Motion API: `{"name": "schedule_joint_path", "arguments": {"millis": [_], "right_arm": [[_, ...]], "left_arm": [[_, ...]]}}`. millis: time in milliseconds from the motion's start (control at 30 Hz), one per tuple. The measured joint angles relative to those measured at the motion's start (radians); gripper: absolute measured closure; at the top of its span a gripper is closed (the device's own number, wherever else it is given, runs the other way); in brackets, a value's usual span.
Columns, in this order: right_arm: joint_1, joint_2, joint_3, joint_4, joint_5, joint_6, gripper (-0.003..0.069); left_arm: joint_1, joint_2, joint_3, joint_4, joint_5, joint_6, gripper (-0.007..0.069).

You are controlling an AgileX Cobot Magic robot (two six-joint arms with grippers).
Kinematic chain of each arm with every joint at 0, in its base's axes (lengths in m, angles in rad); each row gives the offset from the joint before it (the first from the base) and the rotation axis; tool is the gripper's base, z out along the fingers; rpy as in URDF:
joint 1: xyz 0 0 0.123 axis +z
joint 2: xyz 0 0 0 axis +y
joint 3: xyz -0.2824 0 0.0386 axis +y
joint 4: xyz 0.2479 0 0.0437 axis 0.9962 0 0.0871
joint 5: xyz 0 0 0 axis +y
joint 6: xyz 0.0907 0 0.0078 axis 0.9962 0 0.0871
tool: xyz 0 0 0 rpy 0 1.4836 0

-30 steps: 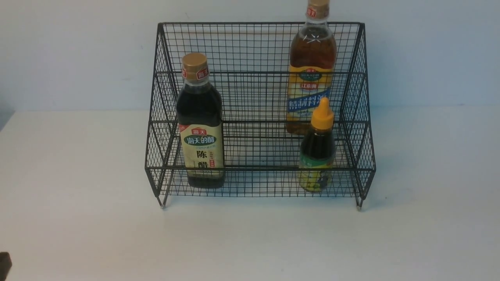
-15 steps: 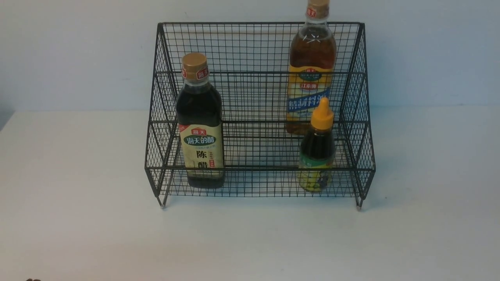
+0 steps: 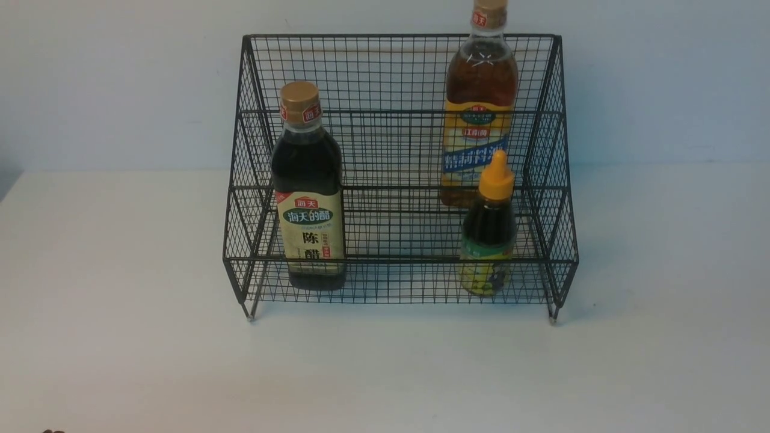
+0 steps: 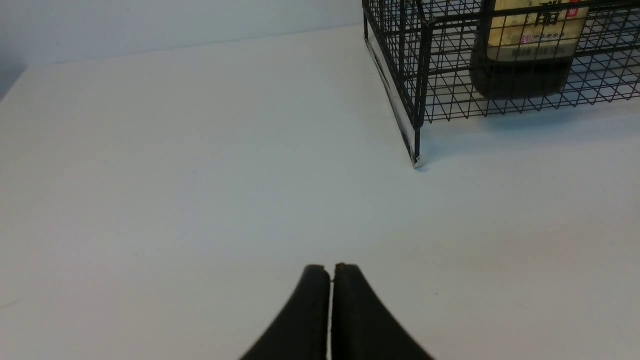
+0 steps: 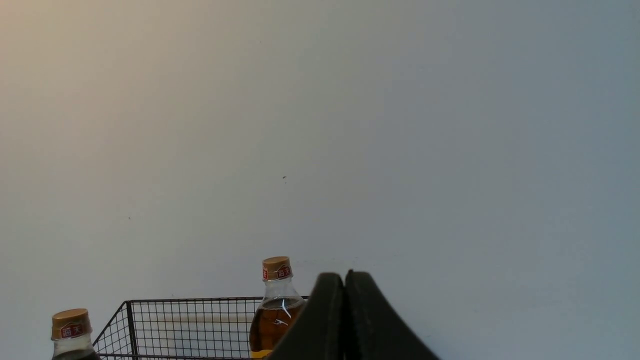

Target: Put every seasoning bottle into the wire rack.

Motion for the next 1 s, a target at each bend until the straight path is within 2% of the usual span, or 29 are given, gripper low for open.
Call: {"name": "schedule_joint_path", "arguments": {"millis": [367, 467, 633, 733, 833, 1000], "right_arm": [[0.0, 0.0, 0.0, -0.003, 0.009, -0.001, 0.0673], [-0.006, 0.0, 0.002, -0.054, 0.047, -0.038, 0.0673], [-0.087, 0.0, 0.098, -0.162, 0.148, -0.078, 0.0673], [-0.127, -0.008, 0.164, -0.176, 0.156, -0.079, 0.0673], [-0.174, -0.027, 0.299, -0.177, 0.163, -0.041, 0.0673], [-0.189, -0.028, 0.372, -0.181, 0.214, 0.051, 0.0673]], "left_arm": [[0.0, 0.0, 0.0, 0.0, 0.0, 0.001, 0.0629], [0.0, 0.0, 0.0, 0.0, 0.0, 0.001, 0.0629], [0.0, 0.0, 0.0, 0.0, 0.0, 0.001, 0.0629], [0.0, 0.0, 0.0, 0.0, 0.0, 0.001, 0.0629], [0.0, 0.0, 0.0, 0.0, 0.0, 0.001, 0.0629], [0.0, 0.0, 0.0, -0.001, -0.001, 0.001, 0.0629]]}}
